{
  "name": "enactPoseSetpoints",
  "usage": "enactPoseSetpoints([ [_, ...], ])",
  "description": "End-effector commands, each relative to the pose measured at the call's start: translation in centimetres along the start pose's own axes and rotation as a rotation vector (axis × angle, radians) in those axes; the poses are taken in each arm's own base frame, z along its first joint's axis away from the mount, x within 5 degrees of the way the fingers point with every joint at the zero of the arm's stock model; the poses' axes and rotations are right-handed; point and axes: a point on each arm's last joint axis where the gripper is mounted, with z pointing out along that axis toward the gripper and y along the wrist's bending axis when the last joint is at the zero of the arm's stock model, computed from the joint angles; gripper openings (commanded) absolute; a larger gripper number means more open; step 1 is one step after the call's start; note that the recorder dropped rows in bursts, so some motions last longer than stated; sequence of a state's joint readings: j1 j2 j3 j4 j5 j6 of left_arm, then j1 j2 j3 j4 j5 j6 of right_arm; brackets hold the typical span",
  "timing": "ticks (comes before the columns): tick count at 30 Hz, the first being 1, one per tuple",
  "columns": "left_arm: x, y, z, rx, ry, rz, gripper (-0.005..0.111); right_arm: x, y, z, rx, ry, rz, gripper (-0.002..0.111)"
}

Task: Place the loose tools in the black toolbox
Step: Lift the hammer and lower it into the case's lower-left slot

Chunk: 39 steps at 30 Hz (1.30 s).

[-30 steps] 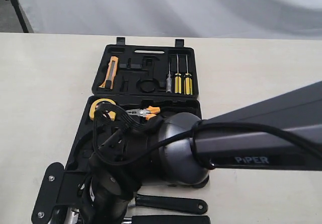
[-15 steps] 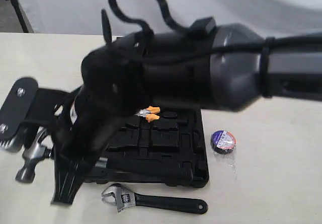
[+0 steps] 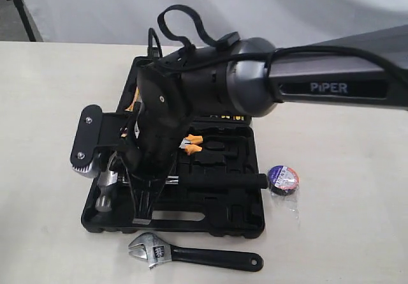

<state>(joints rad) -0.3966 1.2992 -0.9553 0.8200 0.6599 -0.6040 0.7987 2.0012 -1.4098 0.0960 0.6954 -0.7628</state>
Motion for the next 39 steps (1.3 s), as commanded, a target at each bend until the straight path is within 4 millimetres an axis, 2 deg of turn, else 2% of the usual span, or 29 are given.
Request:
enactPoseSetpoints([
  [1, 0.2, 0.0, -0.1, 0.014, -0.007, -0.022, 0.001, 0.0, 0.0, 0.9, -0.011, 0.004, -0.025, -0.001],
  [5, 0.2, 0.0, -0.1, 0.014, -0.007, -0.022, 0.001, 0.1, 0.1, 1.7, -0.020, 0.013, -0.022, -0.001],
  [13, 0.2, 0.0, -0.1, 0.014, -0.007, -0.022, 0.001, -0.6, -0.3, 2.0, 0.031, -0.059, -0.006, -0.001],
  [19, 0.2, 0.0, -0.1, 0.014, -0.007, -0.022, 0.001, -0.4, 0.0, 2.8, 0.012, -0.037, -0.008, 0.000],
  [21, 0.2, 0.0, -0.1, 0.014, -0.007, -0.022, 0.001, -0.3, 0.0, 2.9, 0.005, -0.030, -0.008, 0.007],
  [27, 0.2, 0.0, -0.1, 0.014, -0.007, -0.022, 0.001, -0.4, 0.1, 2.7, 0.004, -0.033, 0.005, 0.046],
  [29, 0.2, 0.0, -0.1, 0.014, -0.007, -0.022, 0.001, -0.4, 0.0, 2.3, 0.009, -0.039, 0.005, 0.050],
  [31, 0.2, 0.0, -0.1, 0.014, -0.007, -0.022, 0.001, -0.7, -0.1, 1.5, 0.022, -0.056, 0.005, 0.049],
  [35, 0.2, 0.0, -0.1, 0.014, -0.007, -0.022, 0.001, -1.6, -0.6, -1.8, 0.068, -0.123, 0.092, 0.046],
  [37, 0.2, 0.0, -0.1, 0.014, -0.007, -0.022, 0.001, -2.1, -1.0, -3.1, 0.076, -0.143, 0.163, 0.033],
  [39, 0.2, 0.0, -0.1, 0.014, -0.007, -0.022, 0.001, -2.5, -1.3, -3.9, 0.065, -0.145, 0.238, 0.009],
])
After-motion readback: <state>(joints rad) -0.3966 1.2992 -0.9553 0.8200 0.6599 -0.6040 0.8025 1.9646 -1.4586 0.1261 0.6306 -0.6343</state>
